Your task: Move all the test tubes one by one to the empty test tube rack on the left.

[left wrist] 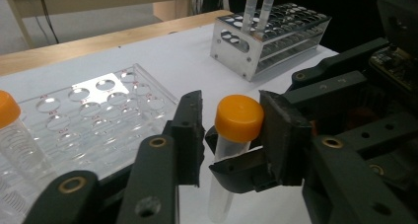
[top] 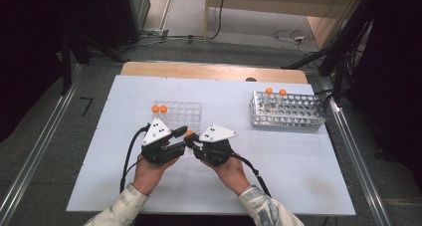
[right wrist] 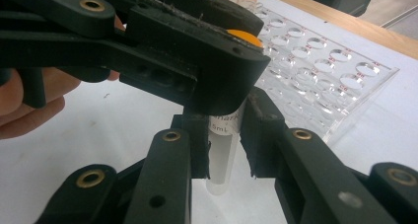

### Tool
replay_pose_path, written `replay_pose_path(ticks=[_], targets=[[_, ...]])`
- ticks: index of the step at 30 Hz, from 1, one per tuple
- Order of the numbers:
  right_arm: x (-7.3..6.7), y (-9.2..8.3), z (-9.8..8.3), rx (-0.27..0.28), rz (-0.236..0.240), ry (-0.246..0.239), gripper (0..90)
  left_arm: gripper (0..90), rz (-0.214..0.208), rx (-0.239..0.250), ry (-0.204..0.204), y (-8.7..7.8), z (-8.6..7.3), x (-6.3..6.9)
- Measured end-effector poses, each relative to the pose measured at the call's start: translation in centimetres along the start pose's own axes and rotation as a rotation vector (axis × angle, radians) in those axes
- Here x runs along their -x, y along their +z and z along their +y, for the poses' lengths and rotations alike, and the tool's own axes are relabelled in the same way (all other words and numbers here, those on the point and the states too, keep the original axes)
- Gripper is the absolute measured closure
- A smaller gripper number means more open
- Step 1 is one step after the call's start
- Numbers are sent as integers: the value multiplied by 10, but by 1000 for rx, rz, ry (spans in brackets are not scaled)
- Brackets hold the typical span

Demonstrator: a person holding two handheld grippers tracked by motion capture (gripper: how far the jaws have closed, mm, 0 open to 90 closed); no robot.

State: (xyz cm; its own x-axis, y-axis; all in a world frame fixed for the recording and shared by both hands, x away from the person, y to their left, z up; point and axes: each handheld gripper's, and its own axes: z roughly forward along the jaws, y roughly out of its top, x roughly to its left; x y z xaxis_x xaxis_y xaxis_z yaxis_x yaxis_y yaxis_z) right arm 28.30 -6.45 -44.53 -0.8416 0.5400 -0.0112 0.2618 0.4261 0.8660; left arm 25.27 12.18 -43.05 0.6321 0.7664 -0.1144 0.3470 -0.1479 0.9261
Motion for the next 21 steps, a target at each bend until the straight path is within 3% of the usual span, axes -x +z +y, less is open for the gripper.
replay_pose_path(ticks=[9, 17, 21], targets=[[0, 1, 0, 2, 0, -2, 711, 699, -5, 0, -3, 0, 0, 0], [4, -6, 1, -18, 12, 4, 303, 703, 1, 5, -9, 0, 5, -2], [10, -15, -1, -30, 0, 23, 245, 703, 14, 13, -18, -2, 8, -5]])
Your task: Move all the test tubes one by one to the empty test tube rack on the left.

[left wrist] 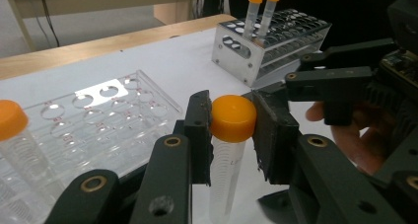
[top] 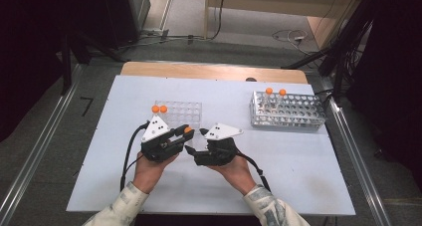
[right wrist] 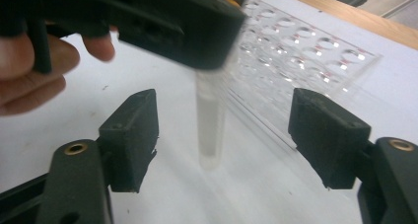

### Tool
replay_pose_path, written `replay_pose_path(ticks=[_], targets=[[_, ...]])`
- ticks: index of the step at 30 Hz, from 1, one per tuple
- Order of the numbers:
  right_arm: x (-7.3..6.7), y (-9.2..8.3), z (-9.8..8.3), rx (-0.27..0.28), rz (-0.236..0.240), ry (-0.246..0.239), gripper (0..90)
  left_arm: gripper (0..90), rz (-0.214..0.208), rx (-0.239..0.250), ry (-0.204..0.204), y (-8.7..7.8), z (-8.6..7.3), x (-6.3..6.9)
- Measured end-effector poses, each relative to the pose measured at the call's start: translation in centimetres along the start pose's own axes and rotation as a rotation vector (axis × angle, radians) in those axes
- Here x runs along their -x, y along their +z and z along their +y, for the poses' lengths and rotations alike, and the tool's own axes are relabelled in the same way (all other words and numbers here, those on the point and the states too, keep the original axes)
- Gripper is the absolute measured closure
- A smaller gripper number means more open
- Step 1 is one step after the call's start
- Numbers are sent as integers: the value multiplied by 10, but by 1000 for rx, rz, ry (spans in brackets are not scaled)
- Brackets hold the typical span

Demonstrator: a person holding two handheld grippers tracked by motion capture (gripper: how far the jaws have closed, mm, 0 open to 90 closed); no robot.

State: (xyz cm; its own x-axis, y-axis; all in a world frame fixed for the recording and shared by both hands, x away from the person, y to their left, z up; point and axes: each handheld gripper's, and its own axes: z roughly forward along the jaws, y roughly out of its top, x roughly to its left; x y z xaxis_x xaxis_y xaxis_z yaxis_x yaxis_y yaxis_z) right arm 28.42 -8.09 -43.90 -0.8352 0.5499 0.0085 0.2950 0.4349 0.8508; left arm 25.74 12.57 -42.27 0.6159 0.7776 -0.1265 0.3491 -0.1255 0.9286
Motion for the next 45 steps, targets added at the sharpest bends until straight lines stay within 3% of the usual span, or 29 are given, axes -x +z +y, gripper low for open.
replay_pose_path(ticks=[17, 30, 45], targets=[[29, -36, -27, -12, -78, 81, 219, 703, 22, 36, -55, -10, 12, -18], [34, -37, -31, -16, -100, 97, 219, 703, 25, 34, -54, -13, 14, -21], [38, -38, -31, -3, -117, 113, 217, 703, 40, 54, -81, -15, 21, -29]])
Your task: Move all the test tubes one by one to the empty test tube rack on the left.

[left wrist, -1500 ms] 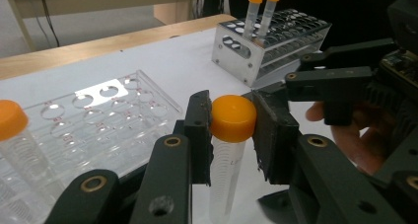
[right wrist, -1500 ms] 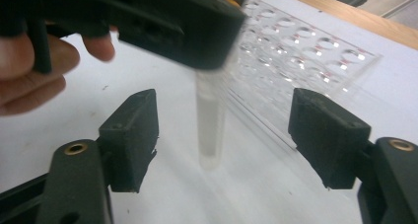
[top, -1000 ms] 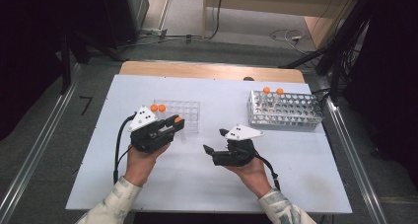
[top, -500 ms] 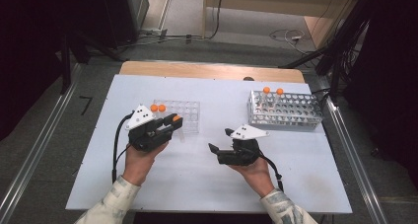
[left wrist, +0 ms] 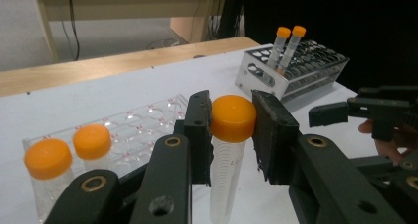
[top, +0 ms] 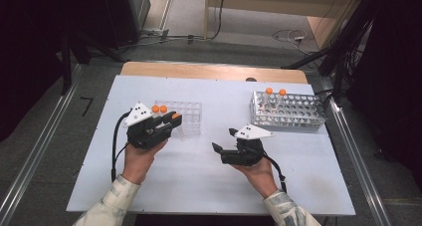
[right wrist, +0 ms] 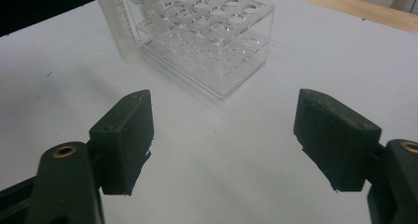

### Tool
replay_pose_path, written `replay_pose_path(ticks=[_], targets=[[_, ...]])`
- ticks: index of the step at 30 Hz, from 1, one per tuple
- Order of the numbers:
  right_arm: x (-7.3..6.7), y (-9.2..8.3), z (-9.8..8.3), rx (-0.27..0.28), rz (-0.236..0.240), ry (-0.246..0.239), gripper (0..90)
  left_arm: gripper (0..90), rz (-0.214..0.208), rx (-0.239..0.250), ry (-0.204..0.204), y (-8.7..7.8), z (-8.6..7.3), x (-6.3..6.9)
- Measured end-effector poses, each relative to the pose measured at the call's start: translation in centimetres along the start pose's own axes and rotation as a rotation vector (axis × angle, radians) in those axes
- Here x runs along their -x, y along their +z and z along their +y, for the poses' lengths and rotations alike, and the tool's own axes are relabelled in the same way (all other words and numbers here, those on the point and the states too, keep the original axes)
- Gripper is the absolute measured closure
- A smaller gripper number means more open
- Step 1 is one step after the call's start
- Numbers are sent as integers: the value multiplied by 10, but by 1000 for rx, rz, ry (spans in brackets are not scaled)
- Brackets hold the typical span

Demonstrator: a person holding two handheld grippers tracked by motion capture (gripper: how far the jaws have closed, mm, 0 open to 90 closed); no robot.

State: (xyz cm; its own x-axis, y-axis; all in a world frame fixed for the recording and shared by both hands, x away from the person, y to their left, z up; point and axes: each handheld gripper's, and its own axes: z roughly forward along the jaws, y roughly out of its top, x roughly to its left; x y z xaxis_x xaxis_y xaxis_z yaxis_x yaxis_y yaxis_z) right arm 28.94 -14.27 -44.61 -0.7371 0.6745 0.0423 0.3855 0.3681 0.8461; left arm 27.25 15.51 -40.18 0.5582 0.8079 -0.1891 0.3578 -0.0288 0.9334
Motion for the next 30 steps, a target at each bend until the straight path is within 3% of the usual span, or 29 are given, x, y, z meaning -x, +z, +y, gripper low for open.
replay_pose_path(ticks=[5, 16, 20, 26, 30], targets=[[0, -1, 0, -1, -3, 5, 217, 703, 17, 18, -3, 0, 10, -4], [2, 0, -1, -6, -6, 3, 217, 703, 96, 28, -19, 5, 25, -27], [1, -1, -1, -1, -6, 3, 217, 703, 130, 28, -7, 11, 30, -33], [4, -4, -1, 4, -7, 12, 217, 703, 190, 29, -3, 21, 30, -40], [4, -4, -1, 4, -7, 8, 218, 703, 192, 0, 11, 29, 26, -40]])
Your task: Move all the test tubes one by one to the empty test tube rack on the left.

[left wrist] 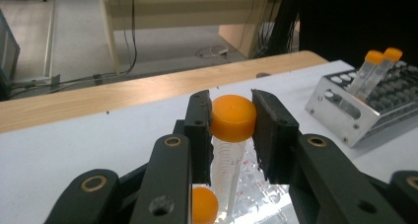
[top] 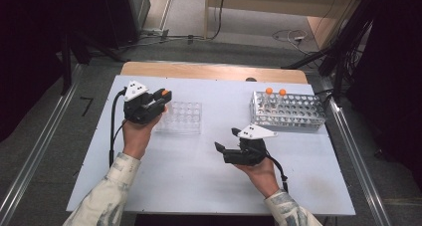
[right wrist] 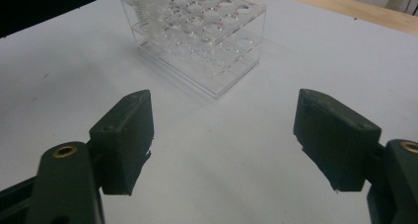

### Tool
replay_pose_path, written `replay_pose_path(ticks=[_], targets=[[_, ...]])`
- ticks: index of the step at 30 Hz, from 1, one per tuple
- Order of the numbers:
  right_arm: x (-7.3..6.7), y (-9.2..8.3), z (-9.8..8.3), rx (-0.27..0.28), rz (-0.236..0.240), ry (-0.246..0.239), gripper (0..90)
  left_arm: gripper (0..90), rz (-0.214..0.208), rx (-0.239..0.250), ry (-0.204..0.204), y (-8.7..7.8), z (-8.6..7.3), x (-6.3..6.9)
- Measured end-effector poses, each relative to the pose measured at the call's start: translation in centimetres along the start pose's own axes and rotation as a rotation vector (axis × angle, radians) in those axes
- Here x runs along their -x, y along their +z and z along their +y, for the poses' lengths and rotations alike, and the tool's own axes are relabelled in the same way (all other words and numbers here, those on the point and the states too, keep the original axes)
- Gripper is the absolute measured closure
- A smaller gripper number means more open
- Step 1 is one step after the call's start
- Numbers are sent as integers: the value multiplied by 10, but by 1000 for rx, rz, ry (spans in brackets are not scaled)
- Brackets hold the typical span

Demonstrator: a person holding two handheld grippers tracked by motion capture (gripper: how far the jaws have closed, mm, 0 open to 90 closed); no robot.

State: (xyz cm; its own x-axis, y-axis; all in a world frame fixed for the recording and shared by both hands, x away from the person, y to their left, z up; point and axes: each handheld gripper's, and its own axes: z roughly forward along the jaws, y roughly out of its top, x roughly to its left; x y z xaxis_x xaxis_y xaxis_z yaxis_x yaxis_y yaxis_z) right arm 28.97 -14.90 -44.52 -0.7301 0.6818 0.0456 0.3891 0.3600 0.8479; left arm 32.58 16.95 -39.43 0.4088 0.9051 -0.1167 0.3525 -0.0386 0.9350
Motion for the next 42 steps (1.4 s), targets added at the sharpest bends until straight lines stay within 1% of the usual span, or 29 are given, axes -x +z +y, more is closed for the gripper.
replay_pose_path(ticks=[4, 8, 10, 12, 13, 17, 20, 24, 26, 27, 29, 32, 34, 36, 38, 40, 41, 42], targets=[[1, 0, 0, 1, -1, 3, 218, 703, 13, -21, 31, 5, -6, 4], [0, 0, 0, -3, -1, 1, 218, 703, 29, -53, 66, 11, -16, 9], [0, 0, 0, -2, -1, 2, 218, 703, 37, -63, 76, 13, -21, 10], [0, 0, 0, -1, 0, 2, 218, 702, 34, -70, 78, 14, -25, 10], [0, 0, 0, -3, -2, 3, 218, 702, 37, -64, 77, 14, -26, 10], [-1, 0, 0, -4, -2, 2, 218, 701, 47, -78, 94, 13, -27, 12], [-1, 0, 0, -1, -2, 2, 219, 700, 53, -79, 104, 12, -27, 13], [0, 0, 0, -2, -5, 4, 219, 692, 52, -81, 104, 12, -27, 14], [0, 0, 0, -1, -7, 2, 219, 684, 58, -80, 109, 12, -27, 15], [0, 0, 0, -1, -6, 3, 219, 661, 59, -80, 107, 12, -27, 14], [1, -1, 0, 1, -6, 2, 219, 624, 49, -78, 91, 13, -27, 14], [2, -1, -1, -1, -10, 9, 218, 513, 39, -77, 77, 11, -27, 15], [2, -2, -1, 3, -11, 6, 218, 441, 38, -67, 64, 8, -27, 17], [3, -3, 0, 5, -16, 9, 218, 379, 27, -54, 38, 4, -28, 18], [5, -5, 0, 8, -25, 14, 218, 315, 7, -52, 4, -1, -31, 19], [7, -7, 0, 11, -35, 19, 219, 268, 9, -45, -5, -6, -36, 22], [8, -8, 0, 13, -42, 20, 218, 253, 10, -38, -4, -9, -39, 23], [9, -9, 0, 15, -46, 22, 218, 251, 6, -44, -7, -11, -41, 25]])
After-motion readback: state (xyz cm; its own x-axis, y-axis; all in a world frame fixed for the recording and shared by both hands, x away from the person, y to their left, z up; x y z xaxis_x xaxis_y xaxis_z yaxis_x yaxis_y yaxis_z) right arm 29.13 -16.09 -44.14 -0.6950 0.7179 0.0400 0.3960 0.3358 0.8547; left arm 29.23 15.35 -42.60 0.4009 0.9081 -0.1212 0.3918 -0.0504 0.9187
